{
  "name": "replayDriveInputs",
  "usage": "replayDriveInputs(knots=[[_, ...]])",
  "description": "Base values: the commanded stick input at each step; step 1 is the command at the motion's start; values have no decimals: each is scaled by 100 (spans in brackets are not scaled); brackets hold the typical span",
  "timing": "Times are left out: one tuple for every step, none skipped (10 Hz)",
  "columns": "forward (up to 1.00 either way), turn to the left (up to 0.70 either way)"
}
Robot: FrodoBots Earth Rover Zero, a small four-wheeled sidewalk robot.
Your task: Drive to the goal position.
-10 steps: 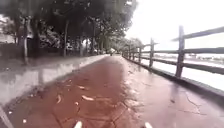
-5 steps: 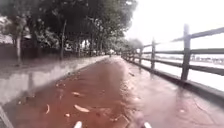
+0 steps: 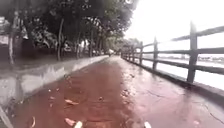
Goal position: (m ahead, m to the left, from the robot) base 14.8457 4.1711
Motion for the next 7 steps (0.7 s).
replayDriveInputs(knots=[[50,0],[50,0],[50,0],[50,0],[50,0],[50,0],[50,0]])
